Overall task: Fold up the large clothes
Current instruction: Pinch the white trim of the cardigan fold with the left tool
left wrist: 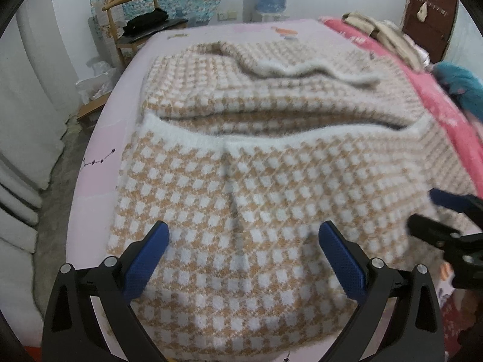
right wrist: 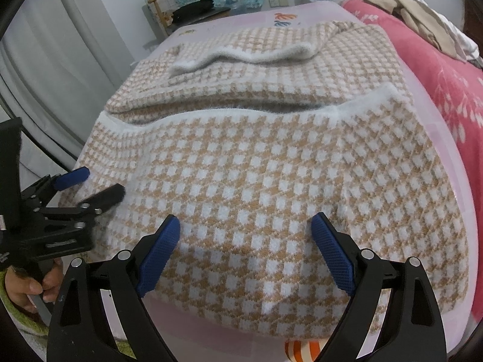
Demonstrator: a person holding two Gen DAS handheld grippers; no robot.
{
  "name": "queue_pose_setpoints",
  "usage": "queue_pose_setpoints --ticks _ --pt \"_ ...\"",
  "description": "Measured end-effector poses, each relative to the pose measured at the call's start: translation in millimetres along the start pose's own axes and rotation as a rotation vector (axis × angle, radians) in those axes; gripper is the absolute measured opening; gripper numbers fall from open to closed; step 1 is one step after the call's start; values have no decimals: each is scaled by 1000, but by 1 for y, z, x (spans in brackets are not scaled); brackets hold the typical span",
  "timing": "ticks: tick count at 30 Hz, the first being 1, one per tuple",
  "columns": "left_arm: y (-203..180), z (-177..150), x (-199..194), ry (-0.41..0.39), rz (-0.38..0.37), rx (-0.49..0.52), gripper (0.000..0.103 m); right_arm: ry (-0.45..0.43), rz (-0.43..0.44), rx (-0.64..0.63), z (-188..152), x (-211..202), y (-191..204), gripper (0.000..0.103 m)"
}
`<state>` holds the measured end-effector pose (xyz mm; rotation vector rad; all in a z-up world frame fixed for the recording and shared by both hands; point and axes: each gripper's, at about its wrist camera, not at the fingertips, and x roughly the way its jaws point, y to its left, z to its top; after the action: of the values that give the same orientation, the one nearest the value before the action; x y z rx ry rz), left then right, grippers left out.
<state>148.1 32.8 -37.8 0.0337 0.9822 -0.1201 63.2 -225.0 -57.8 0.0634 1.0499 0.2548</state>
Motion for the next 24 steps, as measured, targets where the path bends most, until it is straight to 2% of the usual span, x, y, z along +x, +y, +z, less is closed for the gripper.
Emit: queue_pose_setpoints --ticks 2,6,11,14,21,24 --pt "6 0 -12 -60 -9 2 98 1 0 -1 0 1 1 86" --pt "20 -1 -32 -166 20 18 98 2 0 -4 0 0 0 87" --pt "51 -3 -43 -220 11 -18 96 -1 2 -3 0 1 1 87" --pt "67 -4 -45 -227 -10 -27 88 -1 5 -4 1 1 0 88" --pt "88 2 -25 -183 -91 -89 57 6 7 -12 3 4 0 89" --pt "95 8 -15 -170 -96 -109 48 8 5 -13 4 5 0 89"
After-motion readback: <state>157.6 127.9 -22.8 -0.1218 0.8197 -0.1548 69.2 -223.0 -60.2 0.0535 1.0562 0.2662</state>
